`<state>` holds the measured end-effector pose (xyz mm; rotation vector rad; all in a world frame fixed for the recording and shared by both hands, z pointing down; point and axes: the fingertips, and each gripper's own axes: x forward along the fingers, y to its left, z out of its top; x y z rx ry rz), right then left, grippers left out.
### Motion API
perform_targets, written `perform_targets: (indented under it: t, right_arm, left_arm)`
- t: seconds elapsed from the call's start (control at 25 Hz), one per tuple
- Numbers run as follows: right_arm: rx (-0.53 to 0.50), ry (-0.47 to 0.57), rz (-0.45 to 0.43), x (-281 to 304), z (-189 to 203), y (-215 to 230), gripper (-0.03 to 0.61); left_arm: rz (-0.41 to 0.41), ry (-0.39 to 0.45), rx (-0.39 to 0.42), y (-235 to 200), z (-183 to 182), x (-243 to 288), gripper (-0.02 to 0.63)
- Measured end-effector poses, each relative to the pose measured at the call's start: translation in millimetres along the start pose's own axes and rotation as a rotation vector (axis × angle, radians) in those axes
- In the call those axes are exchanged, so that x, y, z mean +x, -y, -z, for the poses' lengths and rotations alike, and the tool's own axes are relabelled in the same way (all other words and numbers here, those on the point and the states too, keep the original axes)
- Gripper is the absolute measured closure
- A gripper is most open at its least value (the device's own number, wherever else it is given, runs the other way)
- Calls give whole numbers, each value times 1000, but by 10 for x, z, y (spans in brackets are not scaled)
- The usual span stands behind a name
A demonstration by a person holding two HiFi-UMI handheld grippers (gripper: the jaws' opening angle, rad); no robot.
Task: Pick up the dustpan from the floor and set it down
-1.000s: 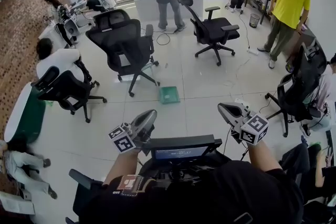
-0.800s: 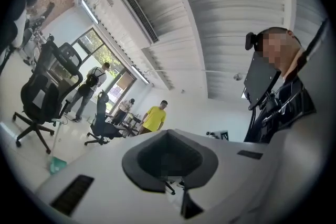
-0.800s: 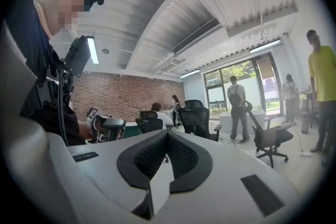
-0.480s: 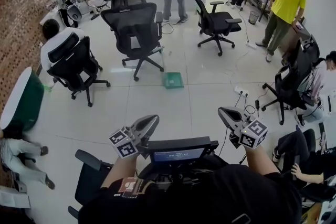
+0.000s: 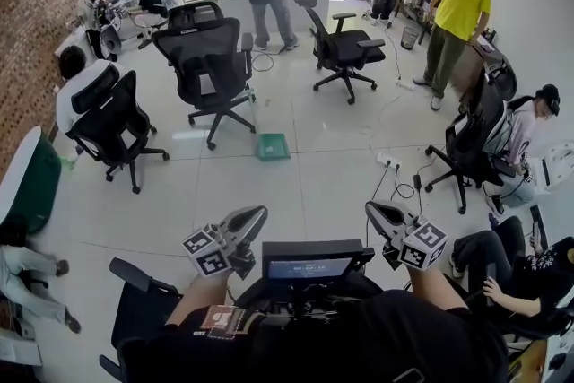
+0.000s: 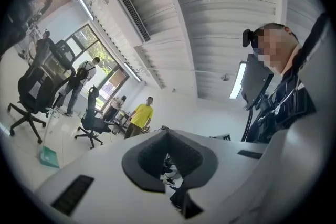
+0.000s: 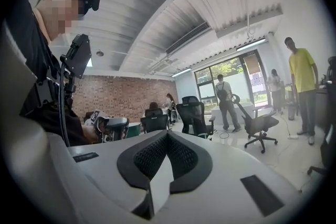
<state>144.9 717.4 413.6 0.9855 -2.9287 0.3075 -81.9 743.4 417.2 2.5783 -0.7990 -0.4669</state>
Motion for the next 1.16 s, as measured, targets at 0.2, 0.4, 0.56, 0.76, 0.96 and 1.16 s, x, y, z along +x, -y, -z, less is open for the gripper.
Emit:
perform_targets:
  t: [0.2,0.4,0.56,0.76,0.96,1.16]
  right_arm:
    - [23,4,-5,-996,255,370,569]
    - [14,18,-13,-1476,284,558,569]
    - [-2,28,-32,-1613,222,572,569]
    - [-32,40,-51,-1677,115,485,571]
    - [-48,52,-60,-1634,120,367,569]
    - [-41,52,-66,-1517,215,249,569]
  left_arm:
    - [29,-16,-19,722,641,721,601]
    - [49,-28,-15,1160,907,1083,601]
    - [33,-28,0,1313,945,1122,601]
    - [12,1,21,1405,885,999,601]
    - [6,-1,22,1403,888,864,601]
    - [13,-21,16,1338,924,739,601]
